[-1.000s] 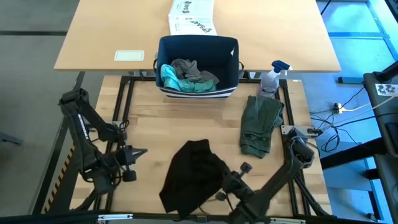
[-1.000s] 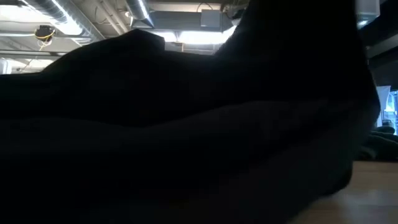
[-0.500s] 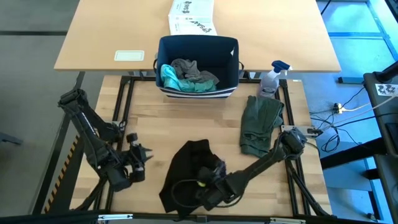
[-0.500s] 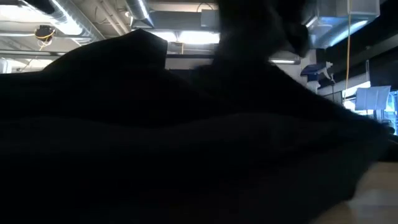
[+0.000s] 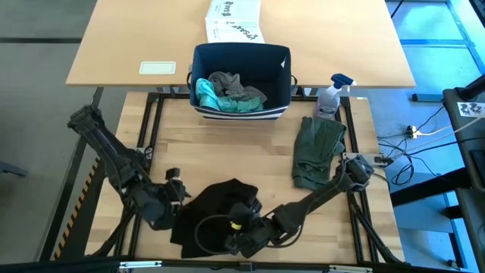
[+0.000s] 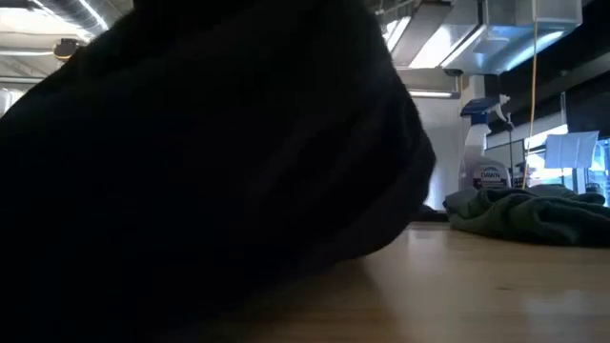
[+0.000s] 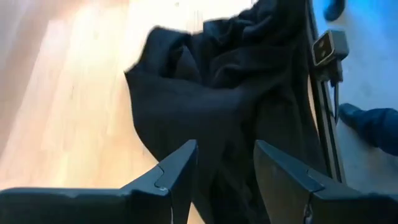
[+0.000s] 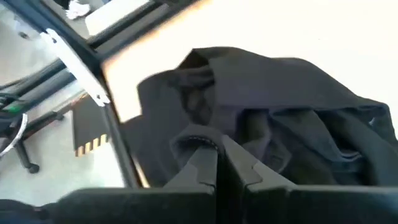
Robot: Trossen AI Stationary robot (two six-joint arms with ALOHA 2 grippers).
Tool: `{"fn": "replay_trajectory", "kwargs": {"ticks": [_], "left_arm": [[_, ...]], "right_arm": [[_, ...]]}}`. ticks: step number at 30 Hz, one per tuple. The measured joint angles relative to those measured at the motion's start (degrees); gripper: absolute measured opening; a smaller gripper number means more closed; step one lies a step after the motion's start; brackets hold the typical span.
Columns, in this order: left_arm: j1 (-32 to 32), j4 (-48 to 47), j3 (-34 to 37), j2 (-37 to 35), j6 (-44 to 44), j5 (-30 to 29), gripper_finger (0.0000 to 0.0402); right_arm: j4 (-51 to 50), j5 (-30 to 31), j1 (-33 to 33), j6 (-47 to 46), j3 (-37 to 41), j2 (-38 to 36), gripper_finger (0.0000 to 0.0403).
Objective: Fold Laundry from Bin
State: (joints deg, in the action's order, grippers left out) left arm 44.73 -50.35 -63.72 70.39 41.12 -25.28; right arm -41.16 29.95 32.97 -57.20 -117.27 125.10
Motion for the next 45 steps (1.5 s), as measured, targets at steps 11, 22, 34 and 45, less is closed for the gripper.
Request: {"fn": "replay_trajectory", "kwargs": {"ticks": [11,22,34,45], "left_arm": [[-5.91,0.42,-0.09,-9.39,-15.18,-4.97,0.0155],[-10.59,0.55,-0.11,-6.83,-8.09,-3.76,0.0155],[-16.60,2.97,-0.15,7.53,7.68,-3.07,0.0155],[-23.37,2.13,7.95,13.38,-2.46,5.43,0.0155]], "right_arm": [[-0.96,0.70,-0.02,-0.49,-2.71,0.00,0.0006],[-14.76,2.77,-2.89,14.82,-2.98,-11.20,0.0004],[-34.90,3.12,-10.07,29.15,-1.67,-17.86,0.0005],[-32.56,-2.58,-14.04,18.33,14.02,-17.79,0.0005]]}}
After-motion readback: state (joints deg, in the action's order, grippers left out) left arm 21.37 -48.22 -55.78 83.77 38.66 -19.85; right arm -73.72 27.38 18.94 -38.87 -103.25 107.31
